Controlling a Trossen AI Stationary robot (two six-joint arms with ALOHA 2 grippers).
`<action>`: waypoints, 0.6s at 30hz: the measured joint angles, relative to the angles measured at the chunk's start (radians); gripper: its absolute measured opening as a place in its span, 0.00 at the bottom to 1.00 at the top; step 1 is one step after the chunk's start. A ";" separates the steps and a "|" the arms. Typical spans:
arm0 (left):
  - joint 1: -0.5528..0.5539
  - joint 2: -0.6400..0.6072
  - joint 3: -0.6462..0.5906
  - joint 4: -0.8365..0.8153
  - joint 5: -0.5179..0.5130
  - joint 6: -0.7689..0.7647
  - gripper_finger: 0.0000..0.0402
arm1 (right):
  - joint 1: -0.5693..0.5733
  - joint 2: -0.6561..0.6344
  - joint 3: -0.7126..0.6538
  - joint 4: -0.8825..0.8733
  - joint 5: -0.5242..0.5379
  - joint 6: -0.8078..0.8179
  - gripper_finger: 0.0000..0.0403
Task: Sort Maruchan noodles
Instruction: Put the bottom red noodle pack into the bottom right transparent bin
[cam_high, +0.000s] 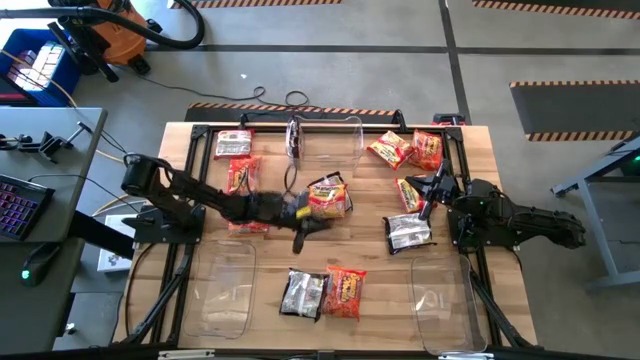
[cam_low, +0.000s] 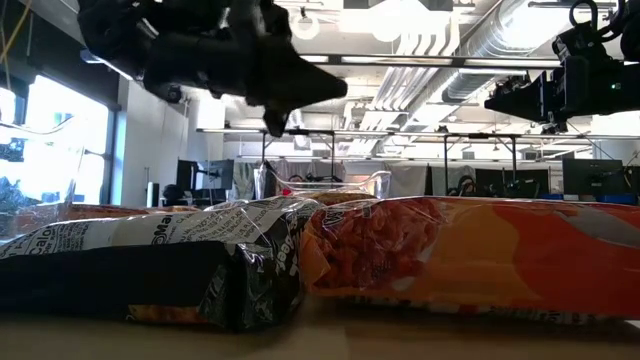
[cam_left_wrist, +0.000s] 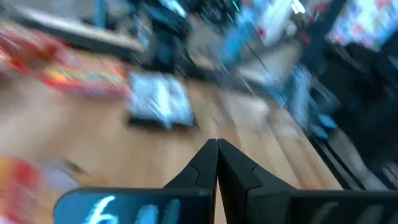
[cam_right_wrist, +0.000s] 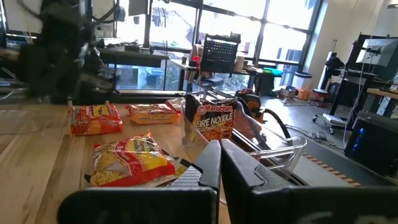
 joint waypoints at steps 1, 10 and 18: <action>-0.033 0.002 -0.017 -0.008 -0.008 -0.012 0.00 | 0.000 0.000 0.000 0.000 0.000 0.000 0.00; -0.300 0.027 -0.058 0.025 -0.399 -0.124 0.00 | 0.000 0.000 0.000 0.000 0.000 0.000 0.00; -0.328 0.020 0.006 0.013 -0.341 -0.099 0.00 | 0.000 0.000 0.000 0.000 0.000 0.000 0.00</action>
